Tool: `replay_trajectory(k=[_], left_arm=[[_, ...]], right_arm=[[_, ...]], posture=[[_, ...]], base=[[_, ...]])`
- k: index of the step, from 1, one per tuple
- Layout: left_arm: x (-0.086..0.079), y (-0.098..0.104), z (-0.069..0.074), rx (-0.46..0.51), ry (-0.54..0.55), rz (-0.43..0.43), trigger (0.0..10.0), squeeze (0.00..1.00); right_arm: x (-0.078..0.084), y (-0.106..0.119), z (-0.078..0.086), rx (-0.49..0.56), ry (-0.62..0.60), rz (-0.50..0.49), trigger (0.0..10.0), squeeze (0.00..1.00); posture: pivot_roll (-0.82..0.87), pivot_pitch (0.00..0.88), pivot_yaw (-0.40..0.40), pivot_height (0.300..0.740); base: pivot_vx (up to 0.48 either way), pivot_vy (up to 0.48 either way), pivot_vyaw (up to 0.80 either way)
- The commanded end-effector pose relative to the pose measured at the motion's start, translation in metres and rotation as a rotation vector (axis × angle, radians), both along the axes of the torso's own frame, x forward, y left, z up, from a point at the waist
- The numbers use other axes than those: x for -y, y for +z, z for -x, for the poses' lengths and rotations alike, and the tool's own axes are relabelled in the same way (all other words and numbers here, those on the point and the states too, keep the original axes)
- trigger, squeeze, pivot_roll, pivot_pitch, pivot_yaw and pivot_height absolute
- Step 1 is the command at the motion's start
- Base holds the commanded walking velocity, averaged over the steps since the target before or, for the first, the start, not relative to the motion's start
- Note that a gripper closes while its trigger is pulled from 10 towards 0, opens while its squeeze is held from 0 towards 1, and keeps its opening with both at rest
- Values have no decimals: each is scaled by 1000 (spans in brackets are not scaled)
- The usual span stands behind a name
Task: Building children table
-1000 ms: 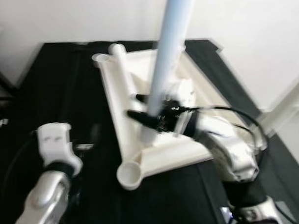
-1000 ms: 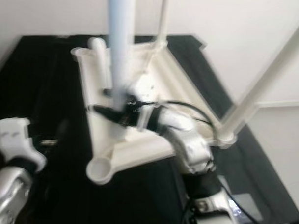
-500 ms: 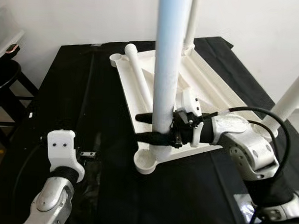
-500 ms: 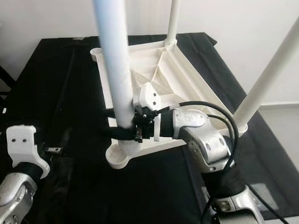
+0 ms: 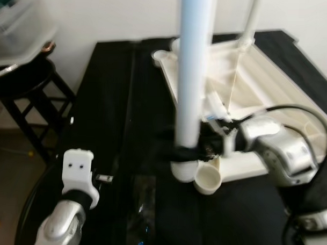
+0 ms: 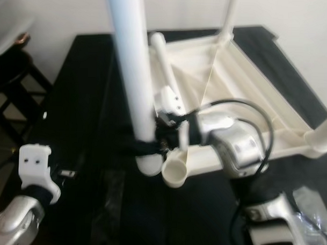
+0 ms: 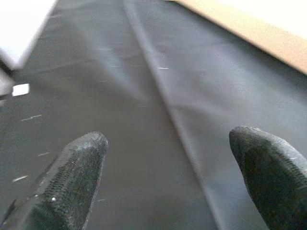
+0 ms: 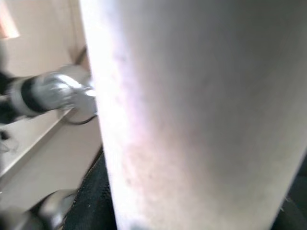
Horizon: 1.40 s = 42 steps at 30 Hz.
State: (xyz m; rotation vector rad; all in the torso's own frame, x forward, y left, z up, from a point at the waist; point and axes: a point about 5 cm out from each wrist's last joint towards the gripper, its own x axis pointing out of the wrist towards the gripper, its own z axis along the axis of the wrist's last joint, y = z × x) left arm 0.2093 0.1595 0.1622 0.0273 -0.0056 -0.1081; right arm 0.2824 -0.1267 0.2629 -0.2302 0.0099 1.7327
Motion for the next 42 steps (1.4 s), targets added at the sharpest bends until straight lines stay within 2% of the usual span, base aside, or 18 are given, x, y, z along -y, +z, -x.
replay_trajectory(k=[1,5,6,10,13,16,21,24,28,32,34,35,37,38,40,42], left_arm=[[0,-1,3,-6,-24,-49,10000,0],[3,0,5,-1,-47,-69,10000,0],[5,1,8,8,-62,-88,10000,0],[5,3,10,16,-65,-92,10000,0],[6,4,10,21,-67,-89,10000,0],[8,9,11,39,-97,-84,10000,0],[8,9,11,37,-107,-100,10000,0],[6,9,10,36,-77,-101,10000,0],[2,9,9,33,-45,-95,10000,0],[0,11,8,49,-15,-88,10000,0],[-3,12,7,57,15,-77,10000,0],[-3,12,7,57,15,-77,10000,0],[-9,15,5,68,58,-77,10000,0],[-9,15,5,68,58,-77,10000,0],[-15,16,2,78,104,-81,10000,0],[-15,16,2,78,104,-81,10000,0]], right_arm=[[-1,-2,7,-15,99,21,10000,0],[4,-3,7,-3,124,64,10000,0],[9,-7,6,18,135,125,10000,0],[15,-7,6,36,127,155,10000,0],[19,-5,4,44,114,156,10000,0],[26,8,-1,89,78,139,10000,0],[25,18,-3,106,67,100,10000,0],[20,31,2,91,114,32,10000,0],[13,34,7,82,158,8,10000,0],[-1,33,11,101,185,-16,10000,0],[-11,28,8,133,178,-19,10000,0],[-11,28,8,133,178,-19,10000,0],[-24,21,6,177,175,-10,10000,0],[-24,21,6,177,175,-10,10000,0],[-40,17,3,213,180,-12,10000,0],[-40,17,3,213,180,-12,10000,0]], posture=[[-23,271,62,740],[-25,286,63,740],[-28,295,65,740],[-33,317,63,740],[-33,322,65,740],[-43,330,69,740],[-47,331,71,740],[-48,332,73,740],[-48,332,73,740],[-53,338,67,740],[-51,340,64,740],[-51,340,64,740],[-55,344,56,740],[-55,344,56,740],[-59,347,44,740],[-59,347,44,740]], base=[[0,0,0],[0,0,0],[0,0,0],[0,0,0],[0,0,0],[0,-86,0],[0,-415,0],[0,-298,0],[0,0,0],[0,0,0],[0,0,0],[0,0,0],[0,0,0],[0,0,0],[0,0,0],[0,0,0]])
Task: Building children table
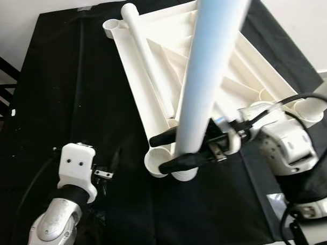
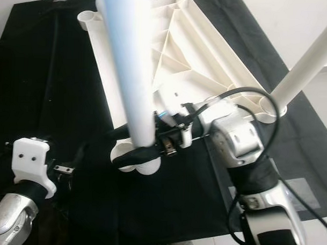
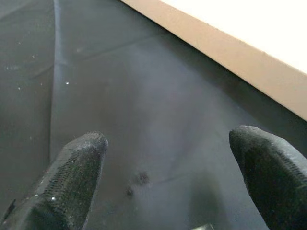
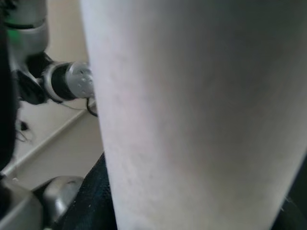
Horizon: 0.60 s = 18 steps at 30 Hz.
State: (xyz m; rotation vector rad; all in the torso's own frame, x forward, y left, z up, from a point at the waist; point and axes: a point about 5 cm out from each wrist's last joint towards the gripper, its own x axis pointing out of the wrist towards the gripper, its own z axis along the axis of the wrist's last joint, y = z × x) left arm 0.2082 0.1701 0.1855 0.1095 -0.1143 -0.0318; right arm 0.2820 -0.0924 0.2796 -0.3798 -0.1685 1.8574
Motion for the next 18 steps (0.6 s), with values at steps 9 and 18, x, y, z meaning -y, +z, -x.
replay_trajectory(k=[9,18], left_arm=[[-18,1,4,-6,119,-13,10000,0],[-17,0,9,-9,140,-9,10000,0]], right_arm=[[-26,0,-10,87,84,61,10000,0],[-37,6,-14,67,144,50,10000,0]], posture=[[-50,362,20,740],[-46,373,0,740]], base=[[0,0,0],[0,0,0]])
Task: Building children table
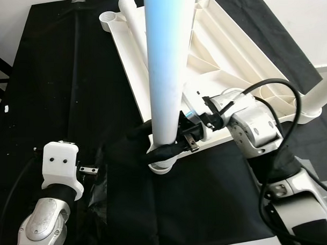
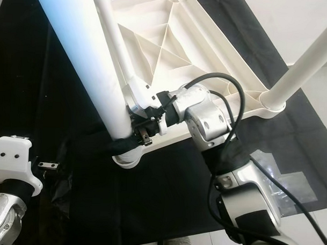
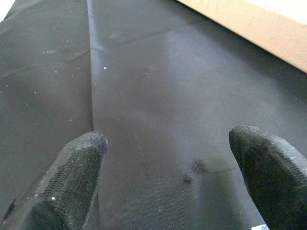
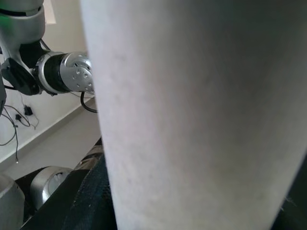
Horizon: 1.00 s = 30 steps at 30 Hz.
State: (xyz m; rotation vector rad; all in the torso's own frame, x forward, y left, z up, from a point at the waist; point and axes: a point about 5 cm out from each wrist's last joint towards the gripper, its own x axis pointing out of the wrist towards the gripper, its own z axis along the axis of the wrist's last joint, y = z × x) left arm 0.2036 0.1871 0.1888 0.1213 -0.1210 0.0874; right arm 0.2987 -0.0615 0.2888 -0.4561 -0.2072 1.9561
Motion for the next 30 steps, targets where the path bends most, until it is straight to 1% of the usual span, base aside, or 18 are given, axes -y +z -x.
replay_trajectory(k=[1,3,6,8,11,13,19,22,23,26,29,30], left_arm=[[0,-3,5,-22,21,-3,10000,0],[2,-3,6,-23,22,1,10000,0],[2,-3,7,-23,24,4,10000,0],[1,-2,8,-21,32,7,10000,0],[0,-1,8,-20,35,7,10000,0],[-2,0,9,-18,43,9,10000,0],[-2,1,9,-15,49,11,10000,0],[-2,2,10,-10,52,12,10000,0],[-1,4,11,-7,55,13,10000,0],[-1,5,13,-7,60,14,10000,0],[-1,5,13,-7,61,14,10000,0],[-2,6,15,-9,64,13,10000,0]], right_arm=[[-6,-3,3,6,37,22,10000,0],[-13,-4,1,0,58,15,10000,0],[-16,-4,1,-4,71,13,10000,0],[-20,-8,4,-6,105,30,10000,0],[-20,-11,6,0,119,48,10000,0],[-20,-16,8,17,134,81,10000,0],[-20,-17,8,33,138,96,10000,0],[-22,-17,3,40,130,97,10000,0],[-24,-16,0,29,126,88,10000,0],[-26,-14,-2,-11,132,71,10000,0],[-26,-14,-2,-13,134,71,10000,0],[-26,-13,-3,-43,140,63,10000,0]], posture=[[-46,373,0,740],[-40,376,-4,740],[-39,376,-4,740],[-33,375,-6,740],[-32,376,-7,740],[-30,374,-10,740],[-29,373,-12,740],[-25,380,-18,740],[-20,391,-20,740],[-14,396,-23,740],[-14,396,-23,740],[-8,403,-23,740]], base=[[0,0,0],[0,0,0],[0,0,0],[0,0,0],[0,0,0],[0,0,0],[0,0,0],[0,0,0],[0,0,0],[0,0,0],[0,0,0],[0,0,0]])
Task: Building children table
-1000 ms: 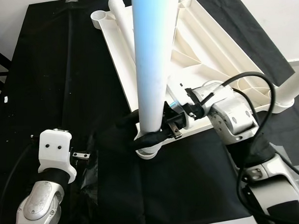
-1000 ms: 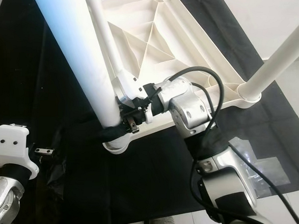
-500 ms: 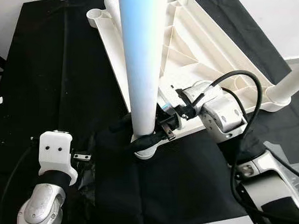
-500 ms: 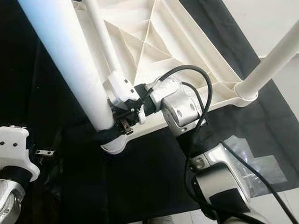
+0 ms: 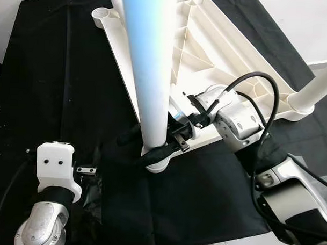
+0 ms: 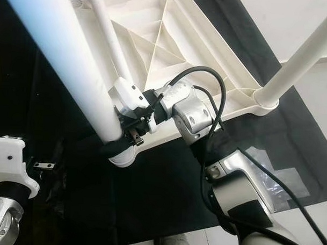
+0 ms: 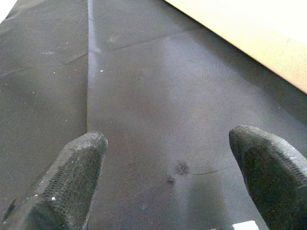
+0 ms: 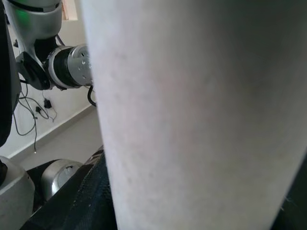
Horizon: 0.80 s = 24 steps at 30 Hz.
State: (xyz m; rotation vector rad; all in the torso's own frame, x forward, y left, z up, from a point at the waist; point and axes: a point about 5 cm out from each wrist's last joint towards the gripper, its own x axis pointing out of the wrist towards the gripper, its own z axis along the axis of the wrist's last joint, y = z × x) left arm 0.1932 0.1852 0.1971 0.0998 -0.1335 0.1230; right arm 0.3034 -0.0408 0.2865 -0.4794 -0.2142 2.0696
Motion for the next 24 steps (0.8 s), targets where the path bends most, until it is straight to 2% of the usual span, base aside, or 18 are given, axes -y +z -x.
replay_trajectory(k=[1,3,8,12,16,24], left_arm=[[-4,-3,4,-25,30,-9,10000,0],[-5,-2,7,-29,41,-12,10000,0],[-7,-1,9,-32,51,-15,10000,0],[-6,0,10,-36,50,-14,10000,0],[-6,1,9,-33,51,-15,10000,0],[-7,2,8,-35,54,-15,10000,0]], right_arm=[[-6,-11,2,-49,27,37,10000,0],[-4,-8,4,-133,54,27,10000,0],[-1,-12,4,-143,63,53,10000,0],[-1,-19,1,-85,50,104,10000,0],[-1,-24,-2,22,44,170,10000,0],[-1,-22,-1,110,69,223,10000,0]], posture=[[-8,403,-23,740],[4,413,-30,740],[7,422,-26,740],[5,422,-23,740],[6,423,-25,740],[2,424,-27,740]], base=[[0,0,0],[0,0,0],[0,0,0],[0,0,0],[0,0,0],[0,0,0]])
